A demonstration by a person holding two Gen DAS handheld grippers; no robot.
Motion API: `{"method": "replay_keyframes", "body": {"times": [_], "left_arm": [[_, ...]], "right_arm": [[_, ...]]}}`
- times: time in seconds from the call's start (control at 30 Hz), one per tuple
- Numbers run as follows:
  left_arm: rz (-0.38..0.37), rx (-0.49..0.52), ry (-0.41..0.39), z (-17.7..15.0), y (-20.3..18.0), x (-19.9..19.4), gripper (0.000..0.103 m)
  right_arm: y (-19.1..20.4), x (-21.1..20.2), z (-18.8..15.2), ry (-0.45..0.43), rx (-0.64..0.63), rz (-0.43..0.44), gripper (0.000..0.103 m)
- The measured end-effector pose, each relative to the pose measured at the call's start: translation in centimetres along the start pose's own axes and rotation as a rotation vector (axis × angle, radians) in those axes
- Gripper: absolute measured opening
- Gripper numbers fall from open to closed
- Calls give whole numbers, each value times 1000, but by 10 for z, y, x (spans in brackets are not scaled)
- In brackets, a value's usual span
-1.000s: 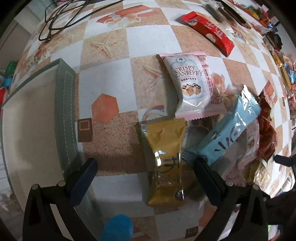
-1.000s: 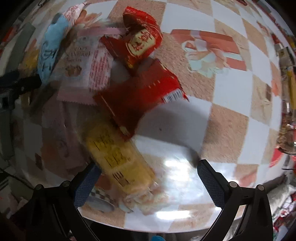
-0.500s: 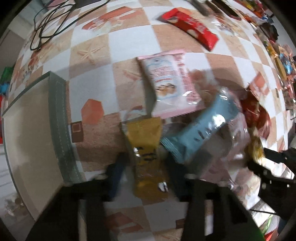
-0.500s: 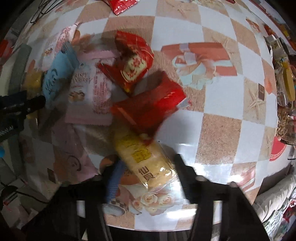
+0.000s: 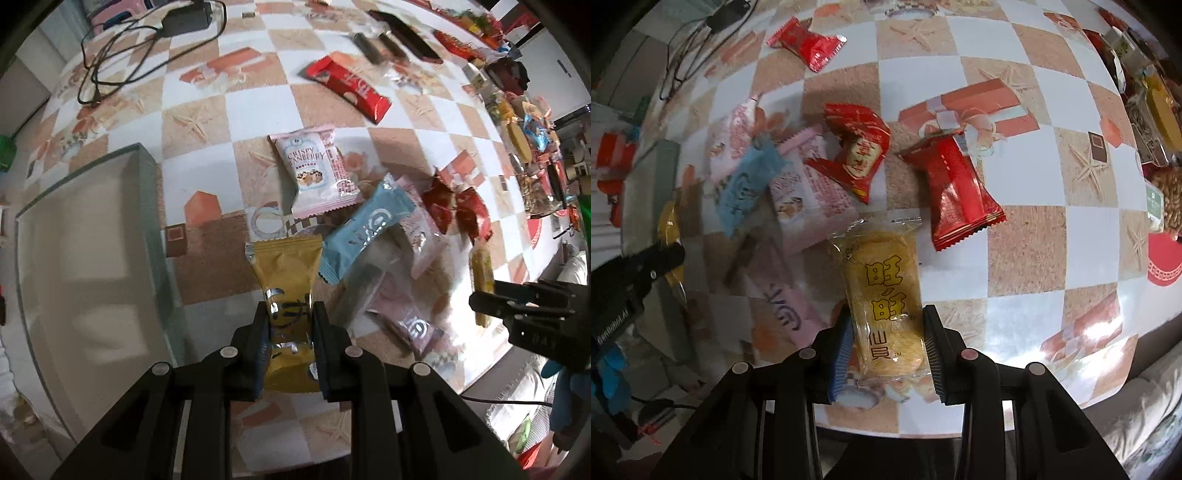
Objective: Organize snacks
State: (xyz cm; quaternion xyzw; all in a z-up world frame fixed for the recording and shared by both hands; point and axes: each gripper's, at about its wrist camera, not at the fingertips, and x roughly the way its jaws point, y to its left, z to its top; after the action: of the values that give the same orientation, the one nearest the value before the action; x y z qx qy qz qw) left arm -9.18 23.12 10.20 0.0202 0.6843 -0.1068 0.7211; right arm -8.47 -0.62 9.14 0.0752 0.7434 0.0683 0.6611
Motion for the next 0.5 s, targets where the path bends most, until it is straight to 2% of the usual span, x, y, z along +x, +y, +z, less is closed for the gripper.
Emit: {"method": "replay_keyframes", "body": {"times": [0.07,0.13,0.43,0.5], "left_arm": [[8,7,-13,-8,5,-13,24],[11,11,-26,-15,12,-24,24],[36,-33,-59,-12,17,-29,24],[44,-48,-71,-15,25,-34,24]], "right_arm": [[10,-8,-7,-10,-5,7,38],[17,-16,1,-16,-14,11,38],[73,-44,4,-29,-101,12,38],[85,-27,-2,-33,-131,0,38]]}}
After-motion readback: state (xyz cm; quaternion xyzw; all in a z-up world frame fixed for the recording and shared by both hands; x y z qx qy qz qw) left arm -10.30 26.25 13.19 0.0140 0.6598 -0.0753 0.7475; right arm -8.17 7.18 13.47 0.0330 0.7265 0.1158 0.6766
